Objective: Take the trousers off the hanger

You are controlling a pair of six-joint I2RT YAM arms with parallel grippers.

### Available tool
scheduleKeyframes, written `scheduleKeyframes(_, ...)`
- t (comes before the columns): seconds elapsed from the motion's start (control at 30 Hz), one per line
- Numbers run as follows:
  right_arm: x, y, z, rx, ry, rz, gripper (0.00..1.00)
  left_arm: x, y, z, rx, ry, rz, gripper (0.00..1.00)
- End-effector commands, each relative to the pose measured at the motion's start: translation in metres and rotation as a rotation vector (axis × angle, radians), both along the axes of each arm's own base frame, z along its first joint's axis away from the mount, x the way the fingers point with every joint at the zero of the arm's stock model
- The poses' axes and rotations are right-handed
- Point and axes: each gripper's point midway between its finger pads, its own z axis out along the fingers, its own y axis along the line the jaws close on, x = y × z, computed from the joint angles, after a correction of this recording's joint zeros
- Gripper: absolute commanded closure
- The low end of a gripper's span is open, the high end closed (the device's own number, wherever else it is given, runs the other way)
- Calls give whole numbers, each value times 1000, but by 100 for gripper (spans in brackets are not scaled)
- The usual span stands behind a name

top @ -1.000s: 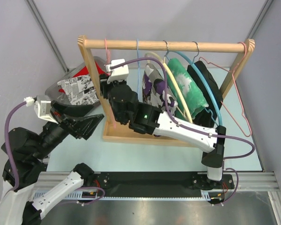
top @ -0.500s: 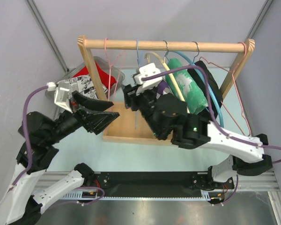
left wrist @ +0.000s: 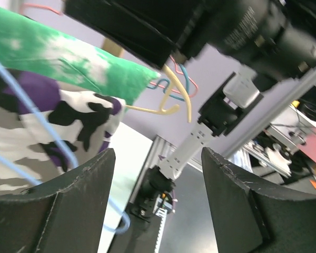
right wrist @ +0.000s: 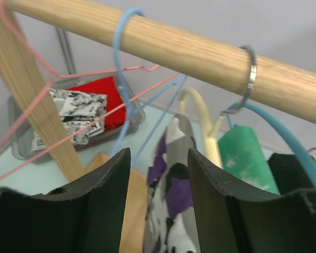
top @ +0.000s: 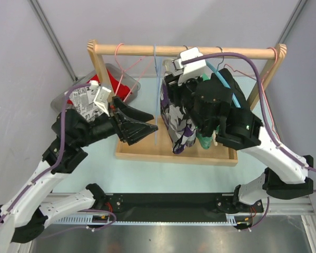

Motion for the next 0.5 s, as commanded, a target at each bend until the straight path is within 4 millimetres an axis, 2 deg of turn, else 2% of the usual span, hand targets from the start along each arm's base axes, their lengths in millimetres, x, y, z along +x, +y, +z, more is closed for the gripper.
scheduleKeyframes(0.0,-3,-39,11,19,28,14,48,-9,-10,22,-62,-36,-35,28)
scheduleKeyframes(0.13,12,-60,-1,26,83,0,47,-13,-21,19,-60,-37,-61,28)
scheduleKeyframes(0.27,15,-58,-12,47,135,71,48,-14,-29,12,-44,-27,-80,28)
scheduleKeyframes(0.47,18,-50,-20,119,207,158,53,-16,-25,15,-54,-36,-72,28)
